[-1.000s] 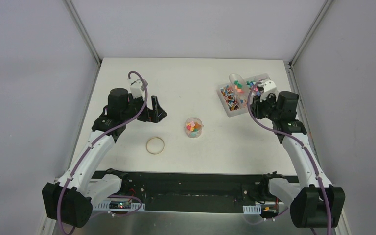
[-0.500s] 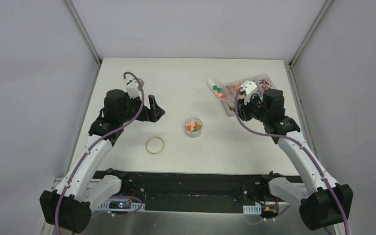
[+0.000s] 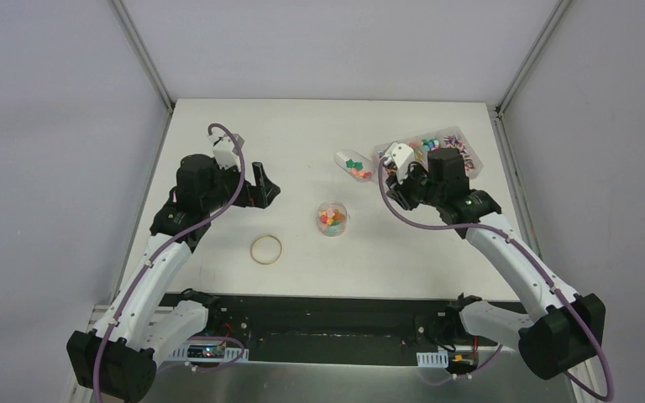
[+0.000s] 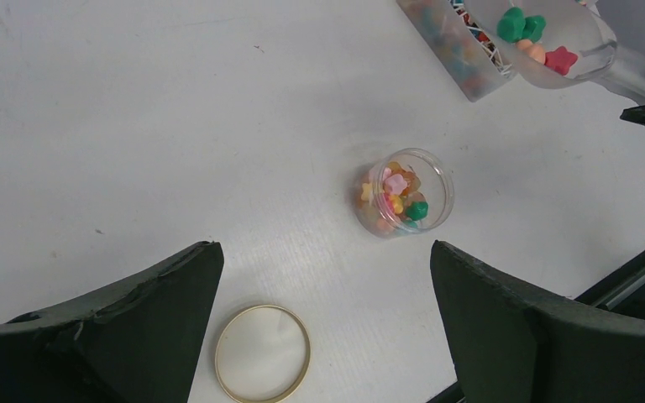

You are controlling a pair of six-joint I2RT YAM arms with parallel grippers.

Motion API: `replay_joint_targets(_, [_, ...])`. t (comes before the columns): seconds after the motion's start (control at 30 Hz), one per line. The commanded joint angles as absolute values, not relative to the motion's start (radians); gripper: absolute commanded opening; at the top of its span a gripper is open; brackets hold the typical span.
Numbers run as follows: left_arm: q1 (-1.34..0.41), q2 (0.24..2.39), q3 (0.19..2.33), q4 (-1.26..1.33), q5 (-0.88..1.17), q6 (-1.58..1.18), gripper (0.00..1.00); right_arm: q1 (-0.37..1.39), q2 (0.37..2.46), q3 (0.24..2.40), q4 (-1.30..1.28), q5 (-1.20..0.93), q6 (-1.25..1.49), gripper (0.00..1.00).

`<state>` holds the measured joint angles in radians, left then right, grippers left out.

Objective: Pack the candies
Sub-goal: Place the fake candies in the packing bottle.

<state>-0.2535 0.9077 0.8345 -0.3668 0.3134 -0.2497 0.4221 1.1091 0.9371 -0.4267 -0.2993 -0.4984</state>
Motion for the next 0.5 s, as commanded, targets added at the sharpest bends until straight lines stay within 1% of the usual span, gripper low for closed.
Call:
replay_joint_targets(0.0, [-0.247,0.901,0.827,-0.331,0.295,-0.238,0.99,0.454,1.116,1.003,-0.45,-0.258,-0.574,0.0])
replay_joint_targets(0.17, [-0.247,0.898,0.828,-0.333,0.291,-0.235,0.99,0.499,1.106,1.012,-0.501,-0.233,-0.641,0.0])
replay_joint_targets(0.47, [-0.247,0.894,0.826,-0.335,0.302,-0.235,0.99,0.568,1.109,1.044,-0.664,-0.123,-0.759,0.0])
